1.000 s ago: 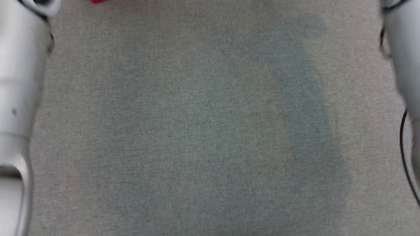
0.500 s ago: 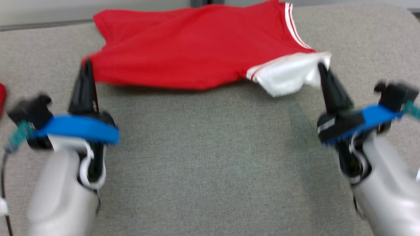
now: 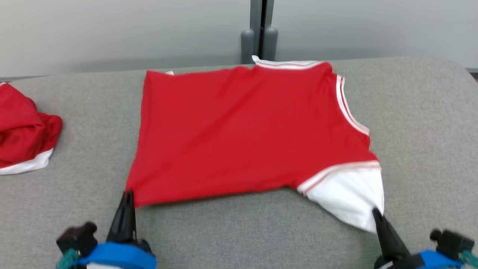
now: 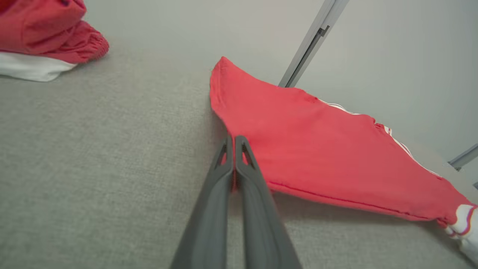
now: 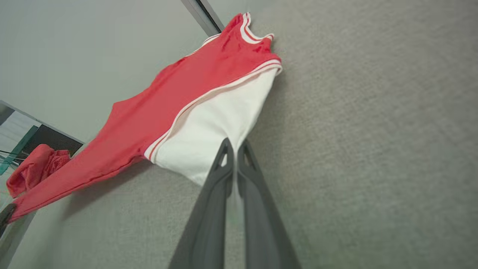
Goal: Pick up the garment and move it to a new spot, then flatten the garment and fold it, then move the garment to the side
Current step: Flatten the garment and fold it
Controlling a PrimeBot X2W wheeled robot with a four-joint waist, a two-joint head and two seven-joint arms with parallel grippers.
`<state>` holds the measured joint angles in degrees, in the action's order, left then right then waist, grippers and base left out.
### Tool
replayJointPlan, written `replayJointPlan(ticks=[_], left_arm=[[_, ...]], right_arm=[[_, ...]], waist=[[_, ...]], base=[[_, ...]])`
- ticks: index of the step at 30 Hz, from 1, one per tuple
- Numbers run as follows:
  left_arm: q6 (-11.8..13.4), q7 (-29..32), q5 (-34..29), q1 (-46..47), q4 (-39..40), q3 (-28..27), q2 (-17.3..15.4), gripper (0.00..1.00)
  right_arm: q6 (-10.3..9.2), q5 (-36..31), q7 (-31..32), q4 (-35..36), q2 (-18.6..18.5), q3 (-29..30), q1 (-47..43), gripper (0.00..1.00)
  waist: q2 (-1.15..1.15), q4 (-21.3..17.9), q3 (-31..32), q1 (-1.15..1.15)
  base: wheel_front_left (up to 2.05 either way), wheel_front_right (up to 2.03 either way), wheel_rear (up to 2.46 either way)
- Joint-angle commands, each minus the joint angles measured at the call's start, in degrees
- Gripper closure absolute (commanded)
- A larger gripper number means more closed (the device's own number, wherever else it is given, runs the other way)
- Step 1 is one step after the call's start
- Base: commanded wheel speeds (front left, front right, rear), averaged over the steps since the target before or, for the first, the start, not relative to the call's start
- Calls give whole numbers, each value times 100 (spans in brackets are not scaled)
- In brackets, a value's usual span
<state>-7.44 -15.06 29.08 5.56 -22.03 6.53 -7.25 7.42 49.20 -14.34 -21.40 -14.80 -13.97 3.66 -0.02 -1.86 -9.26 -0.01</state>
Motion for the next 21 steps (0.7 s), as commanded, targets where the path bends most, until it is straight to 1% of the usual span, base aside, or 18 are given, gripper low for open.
replayJointPlan(ticks=[1, 4, 8, 12, 17, 21], left_arm=[[-6, -15, -34, -209, 25, 40, -16, 100], [-6, -15, -110, -583, -19, 46, -70, 100], [-4, -15, -221, -987, 142, -25, 22, 100], [21, -15, -309, -1283, 207, -136, 75, 100], [17, -14, -416, -1393, 215, -68, 106, 100], [12, -14, -416, -1160, 113, -36, 70, 100]], right_arm=[[13, -49, 86, 161, 92, 137, -374, 100], [13, -275, 324, 548, 246, 283, -1014, 100], [13, -374, 692, 1053, 489, 672, -1735, 100], [13, -562, 1122, 1541, 702, 880, -2236, 100], [13, -800, 1536, 1985, 938, 1093, -2459, 100], [13, -883, 1632, 2124, 1049, 1292, -2210, 100]], waist=[[2, 7, 98, 1], [2, 35, 269, 1], [2, 50, 397, 1], [2, 46, 498, 1], [2, 85, 519, 1], [2, 112, 484, 1]], base=[[0, 0, 0], [0, 0, 0], [0, 0, 0], [0, 0, 0], [0, 0, 0], [0, 0, 0]])
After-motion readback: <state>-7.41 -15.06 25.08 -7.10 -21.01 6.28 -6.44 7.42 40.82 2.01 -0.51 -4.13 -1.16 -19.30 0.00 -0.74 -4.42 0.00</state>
